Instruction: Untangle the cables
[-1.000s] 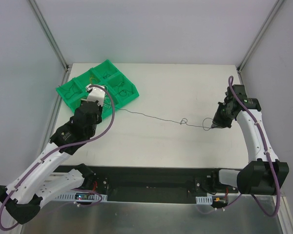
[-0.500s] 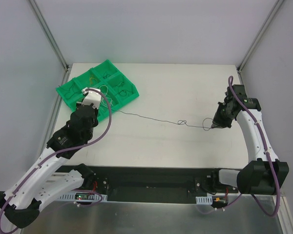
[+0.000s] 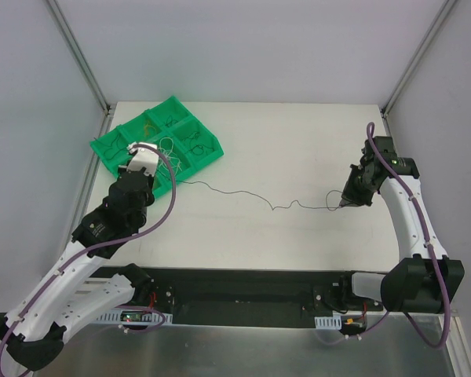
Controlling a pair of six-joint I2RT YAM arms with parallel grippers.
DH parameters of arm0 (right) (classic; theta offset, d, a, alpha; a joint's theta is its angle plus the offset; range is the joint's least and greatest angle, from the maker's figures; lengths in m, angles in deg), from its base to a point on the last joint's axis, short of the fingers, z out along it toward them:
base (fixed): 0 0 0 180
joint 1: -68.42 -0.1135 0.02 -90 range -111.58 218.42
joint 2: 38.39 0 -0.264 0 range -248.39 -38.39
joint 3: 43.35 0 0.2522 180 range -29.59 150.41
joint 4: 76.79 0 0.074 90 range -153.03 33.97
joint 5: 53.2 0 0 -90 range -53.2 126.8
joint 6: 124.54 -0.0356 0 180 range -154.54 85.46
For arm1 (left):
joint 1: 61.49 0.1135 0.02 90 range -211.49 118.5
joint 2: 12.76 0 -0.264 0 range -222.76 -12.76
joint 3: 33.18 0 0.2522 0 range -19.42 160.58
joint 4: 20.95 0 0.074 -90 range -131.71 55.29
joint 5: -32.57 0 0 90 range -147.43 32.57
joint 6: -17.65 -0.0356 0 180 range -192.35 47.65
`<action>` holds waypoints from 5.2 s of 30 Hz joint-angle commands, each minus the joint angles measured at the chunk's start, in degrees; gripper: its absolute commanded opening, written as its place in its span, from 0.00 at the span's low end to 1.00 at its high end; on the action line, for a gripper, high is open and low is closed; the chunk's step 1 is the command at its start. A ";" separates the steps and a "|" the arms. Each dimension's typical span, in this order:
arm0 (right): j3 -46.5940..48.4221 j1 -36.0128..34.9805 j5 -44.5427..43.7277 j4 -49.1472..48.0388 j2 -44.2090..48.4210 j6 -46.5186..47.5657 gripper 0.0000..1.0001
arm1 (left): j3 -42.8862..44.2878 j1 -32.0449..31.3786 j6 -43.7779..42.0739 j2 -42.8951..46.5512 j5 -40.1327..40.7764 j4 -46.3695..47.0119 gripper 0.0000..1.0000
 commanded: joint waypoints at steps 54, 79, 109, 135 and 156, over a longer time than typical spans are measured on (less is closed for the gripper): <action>-9.15 -8.73 22.03 -4.29 2.82 1.24 0.65 | 17.10 -12.71 36.89 -61.63 -40.23 -19.28 0.99; -10.38 -8.21 21.77 -5.08 1.06 1.68 0.62 | 20.18 -4.63 30.49 -53.66 -39.88 -16.21 0.00; -8.27 -7.85 23.97 -3.68 -3.60 4.49 0.62 | 68.77 34.75 21.86 -55.21 -23.79 -16.56 0.00; -3.18 -2.67 20.10 -2.36 -7.91 7.39 0.61 | 53.05 55.06 52.36 -74.73 -38.82 -10.15 0.00; 0.07 -3.98 18.96 0.10 -5.63 8.27 0.60 | 40.14 52.96 54.04 -56.04 -46.36 -10.32 0.61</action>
